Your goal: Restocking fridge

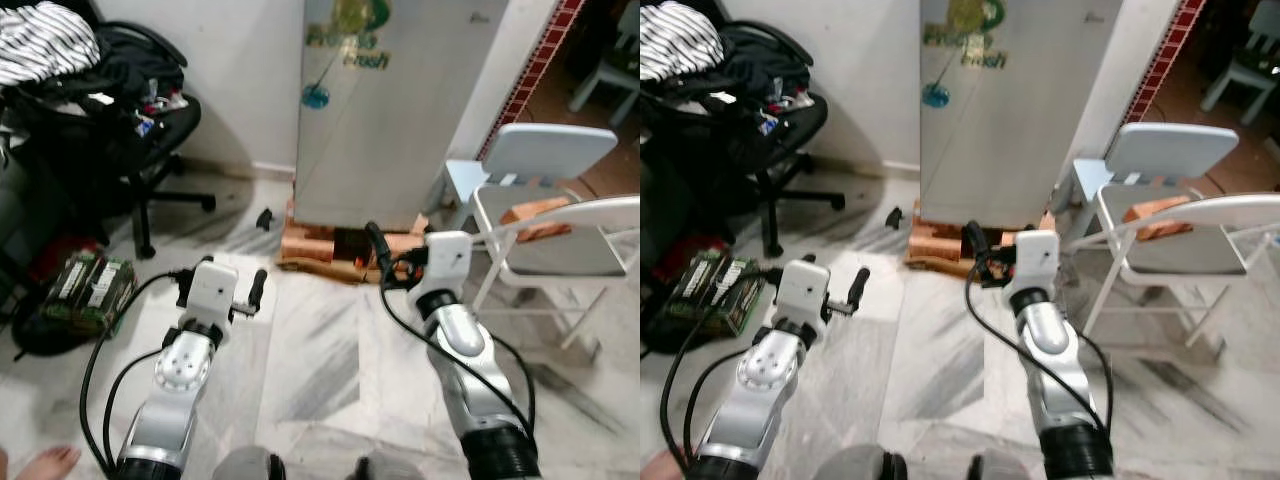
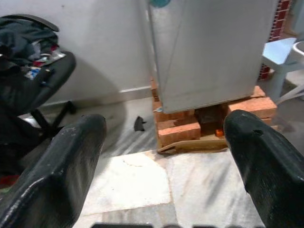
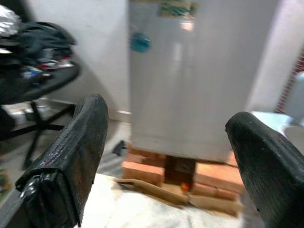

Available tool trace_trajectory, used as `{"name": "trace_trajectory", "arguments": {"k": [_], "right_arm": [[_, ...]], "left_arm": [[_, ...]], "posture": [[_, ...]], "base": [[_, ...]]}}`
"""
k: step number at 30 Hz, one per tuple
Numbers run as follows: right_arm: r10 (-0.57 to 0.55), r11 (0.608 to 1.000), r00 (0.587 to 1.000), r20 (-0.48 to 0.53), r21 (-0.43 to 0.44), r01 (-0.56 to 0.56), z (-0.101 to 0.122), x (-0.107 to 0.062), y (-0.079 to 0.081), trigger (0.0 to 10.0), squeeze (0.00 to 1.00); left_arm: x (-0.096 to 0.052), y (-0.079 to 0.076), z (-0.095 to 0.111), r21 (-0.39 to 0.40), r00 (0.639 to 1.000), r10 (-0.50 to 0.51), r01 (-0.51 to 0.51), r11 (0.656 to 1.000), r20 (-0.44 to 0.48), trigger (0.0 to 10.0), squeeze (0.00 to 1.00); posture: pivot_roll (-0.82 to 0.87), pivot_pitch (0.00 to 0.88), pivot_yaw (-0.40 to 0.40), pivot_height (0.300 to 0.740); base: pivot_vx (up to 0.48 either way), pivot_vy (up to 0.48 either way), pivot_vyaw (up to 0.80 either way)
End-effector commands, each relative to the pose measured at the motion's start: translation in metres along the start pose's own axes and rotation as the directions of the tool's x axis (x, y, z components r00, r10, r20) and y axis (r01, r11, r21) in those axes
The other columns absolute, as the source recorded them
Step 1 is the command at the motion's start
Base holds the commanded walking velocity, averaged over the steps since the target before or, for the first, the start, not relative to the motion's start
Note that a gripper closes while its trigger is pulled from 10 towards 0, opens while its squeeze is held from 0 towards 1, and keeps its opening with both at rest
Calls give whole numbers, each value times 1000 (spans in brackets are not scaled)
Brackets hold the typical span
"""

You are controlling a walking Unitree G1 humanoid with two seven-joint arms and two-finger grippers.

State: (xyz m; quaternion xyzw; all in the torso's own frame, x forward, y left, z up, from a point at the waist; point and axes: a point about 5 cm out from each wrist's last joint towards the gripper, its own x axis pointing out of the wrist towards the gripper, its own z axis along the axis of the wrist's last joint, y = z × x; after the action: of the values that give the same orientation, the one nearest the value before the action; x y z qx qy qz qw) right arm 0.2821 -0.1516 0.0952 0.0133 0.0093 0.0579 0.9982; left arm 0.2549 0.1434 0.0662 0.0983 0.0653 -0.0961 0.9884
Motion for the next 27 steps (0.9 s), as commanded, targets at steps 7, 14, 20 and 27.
{"name": "trace_trajectory", "arguments": {"k": [7,14,20,27], "right_arm": [[-30,999,1000,-1,20,30,3,4,-3,10000,0],[-28,999,1000,7,15,28,4,8,-4,10000,0],[-25,1000,1000,16,2,25,7,11,-3,10000,0],[-19,1000,1000,13,-6,19,6,15,-2,10000,0]], "left_arm": [[0,13,-1,-22,1000,30,-30,999,-7,10000,0],[2,13,8,-25,999,-7,8,1000,50,10000,0],[0,10,8,-48,999,-17,20,999,52,10000,0],[1,10,7,-69,999,-10,13,998,42,10000,0]], "posture": [[65,0,-46,740],[74,0,-51,740],[77,0,-53,740],[83,0,-55,740]], "base": [[0,480,-495],[0,462,-507],[252,381,0],[280,390,-123]]}}
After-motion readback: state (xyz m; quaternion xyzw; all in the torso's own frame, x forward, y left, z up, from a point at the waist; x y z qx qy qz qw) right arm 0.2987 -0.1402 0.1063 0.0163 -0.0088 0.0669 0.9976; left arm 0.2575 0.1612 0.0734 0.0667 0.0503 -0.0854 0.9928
